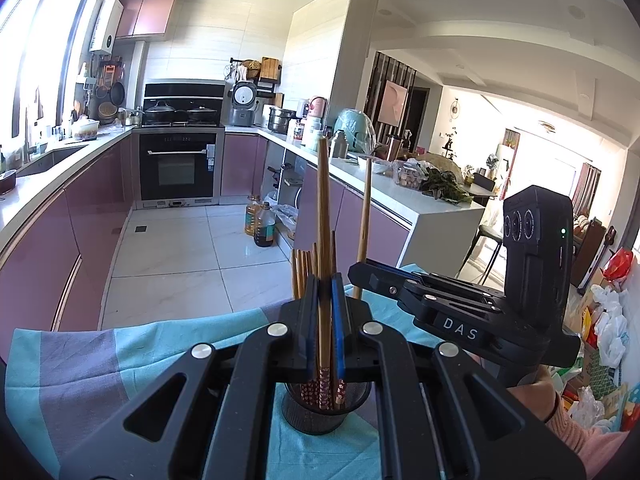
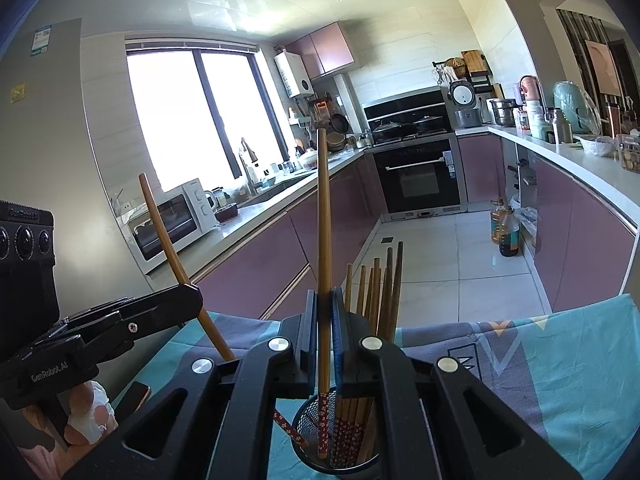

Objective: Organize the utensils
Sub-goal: 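Lower the left gripper's chopstick into the cup while the right gripper lowers its own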

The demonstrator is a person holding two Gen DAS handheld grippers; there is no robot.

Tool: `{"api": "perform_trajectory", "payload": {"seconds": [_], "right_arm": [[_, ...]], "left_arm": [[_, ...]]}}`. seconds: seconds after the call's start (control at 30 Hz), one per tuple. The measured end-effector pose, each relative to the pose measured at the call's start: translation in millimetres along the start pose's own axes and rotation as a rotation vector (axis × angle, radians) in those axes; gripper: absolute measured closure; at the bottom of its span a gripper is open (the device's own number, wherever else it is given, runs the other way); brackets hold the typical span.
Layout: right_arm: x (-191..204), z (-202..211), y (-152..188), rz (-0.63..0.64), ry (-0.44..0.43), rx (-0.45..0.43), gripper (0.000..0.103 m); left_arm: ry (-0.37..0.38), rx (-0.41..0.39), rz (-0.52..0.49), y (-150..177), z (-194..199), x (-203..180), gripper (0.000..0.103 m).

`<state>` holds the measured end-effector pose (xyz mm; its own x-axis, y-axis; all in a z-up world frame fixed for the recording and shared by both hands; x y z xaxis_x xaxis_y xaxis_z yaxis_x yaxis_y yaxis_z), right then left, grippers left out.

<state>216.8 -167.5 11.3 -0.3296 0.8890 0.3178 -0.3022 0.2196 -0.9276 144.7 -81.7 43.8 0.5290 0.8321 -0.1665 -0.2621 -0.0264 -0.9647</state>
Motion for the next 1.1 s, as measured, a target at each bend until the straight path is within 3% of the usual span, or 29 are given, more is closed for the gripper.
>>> {"api": "perform_trajectory", "payload": {"seconds": [1.1], "right_arm": [[-7,-8,31,-0.004,0.031,0.044,0.097]], "left_arm": [[-0.009,0.107,0.006,24,-24,10,0.096]]}}
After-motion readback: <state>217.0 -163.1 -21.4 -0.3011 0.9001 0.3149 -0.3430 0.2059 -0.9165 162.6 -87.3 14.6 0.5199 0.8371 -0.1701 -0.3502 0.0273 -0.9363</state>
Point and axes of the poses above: each gripper's, at about its wrist camera, not at the fingertips, and z roughly against the way its jaws point, x to its left, y to its underside, the point moved 10 cm from there along -z, roughly the way its jaws point, and after that the axes turned 12 degrees about -x, right-handed, at the moved point
